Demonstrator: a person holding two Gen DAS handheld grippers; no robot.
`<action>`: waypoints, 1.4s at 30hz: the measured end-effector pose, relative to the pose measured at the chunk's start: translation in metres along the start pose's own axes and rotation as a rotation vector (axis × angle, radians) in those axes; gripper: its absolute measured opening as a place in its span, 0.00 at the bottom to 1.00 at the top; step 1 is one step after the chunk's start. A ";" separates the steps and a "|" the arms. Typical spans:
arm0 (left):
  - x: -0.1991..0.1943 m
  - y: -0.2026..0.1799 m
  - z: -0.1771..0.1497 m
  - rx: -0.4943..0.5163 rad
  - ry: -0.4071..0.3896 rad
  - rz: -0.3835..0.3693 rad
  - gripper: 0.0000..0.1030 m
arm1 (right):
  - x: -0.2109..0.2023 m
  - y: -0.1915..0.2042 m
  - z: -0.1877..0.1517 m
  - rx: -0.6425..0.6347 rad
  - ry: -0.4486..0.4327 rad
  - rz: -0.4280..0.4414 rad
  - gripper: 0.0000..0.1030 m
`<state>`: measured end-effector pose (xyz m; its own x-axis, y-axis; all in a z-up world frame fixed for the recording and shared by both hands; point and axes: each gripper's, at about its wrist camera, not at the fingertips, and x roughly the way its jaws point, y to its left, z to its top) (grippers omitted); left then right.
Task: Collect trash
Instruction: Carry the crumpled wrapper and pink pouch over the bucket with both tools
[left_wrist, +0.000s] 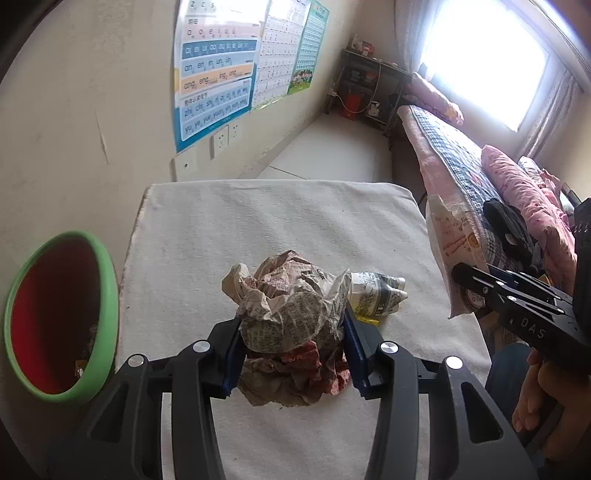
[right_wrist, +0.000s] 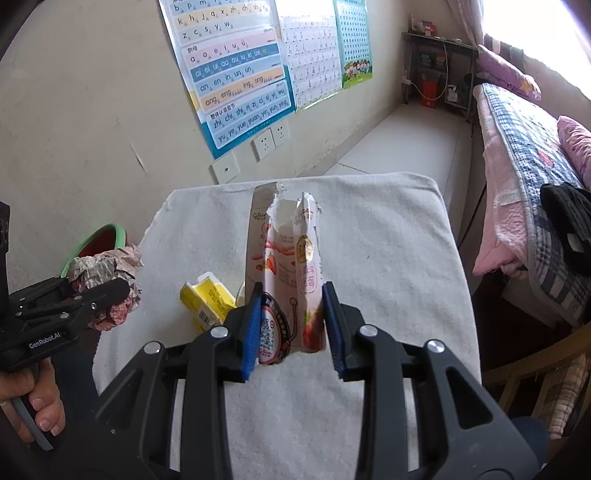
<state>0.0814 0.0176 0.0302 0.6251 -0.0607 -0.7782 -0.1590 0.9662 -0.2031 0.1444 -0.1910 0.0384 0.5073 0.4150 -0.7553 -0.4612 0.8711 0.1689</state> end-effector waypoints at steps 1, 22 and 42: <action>-0.002 0.001 -0.002 -0.003 -0.003 -0.001 0.42 | -0.001 0.003 0.000 -0.003 0.000 0.000 0.30; -0.055 0.098 -0.001 -0.142 -0.089 0.082 0.42 | 0.012 0.089 0.017 -0.129 0.002 0.089 0.30; -0.093 0.200 -0.022 -0.282 -0.120 0.182 0.42 | 0.035 0.210 0.038 -0.272 0.006 0.239 0.30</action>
<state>-0.0252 0.2113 0.0487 0.6499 0.1527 -0.7446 -0.4705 0.8502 -0.2363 0.0930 0.0159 0.0713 0.3579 0.5966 -0.7183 -0.7435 0.6475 0.1673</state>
